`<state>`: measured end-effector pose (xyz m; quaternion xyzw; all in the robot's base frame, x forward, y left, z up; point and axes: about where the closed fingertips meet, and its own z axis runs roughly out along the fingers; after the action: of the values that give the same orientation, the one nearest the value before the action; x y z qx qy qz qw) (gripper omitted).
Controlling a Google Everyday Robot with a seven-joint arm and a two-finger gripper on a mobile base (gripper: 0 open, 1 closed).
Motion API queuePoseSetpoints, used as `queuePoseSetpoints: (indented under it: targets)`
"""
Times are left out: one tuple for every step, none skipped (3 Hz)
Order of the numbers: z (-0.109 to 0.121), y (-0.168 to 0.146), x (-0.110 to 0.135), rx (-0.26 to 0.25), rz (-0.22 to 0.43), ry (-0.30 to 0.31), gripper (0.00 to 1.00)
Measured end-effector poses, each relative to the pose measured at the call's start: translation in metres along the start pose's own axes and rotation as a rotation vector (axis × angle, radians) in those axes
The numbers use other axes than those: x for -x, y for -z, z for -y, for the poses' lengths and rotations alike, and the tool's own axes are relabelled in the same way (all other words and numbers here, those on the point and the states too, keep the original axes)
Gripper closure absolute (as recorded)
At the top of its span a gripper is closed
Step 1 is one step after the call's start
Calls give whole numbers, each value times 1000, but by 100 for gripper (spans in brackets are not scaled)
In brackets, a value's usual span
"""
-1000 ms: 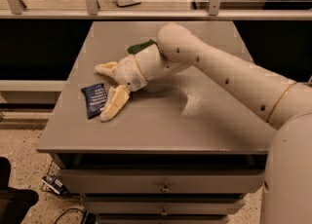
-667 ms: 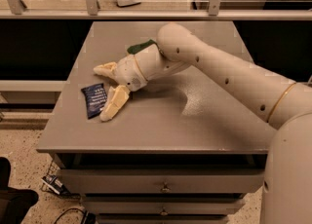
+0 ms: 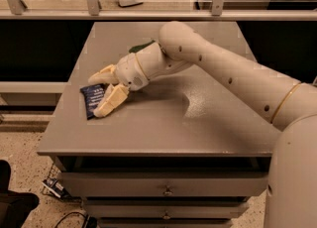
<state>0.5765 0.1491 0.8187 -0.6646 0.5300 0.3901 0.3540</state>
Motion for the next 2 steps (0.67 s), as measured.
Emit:
queuePoseSetpoints:
  targets:
    - [0,1,2,0,0,0,93]
    - [0,1,3,1,0,0,100]
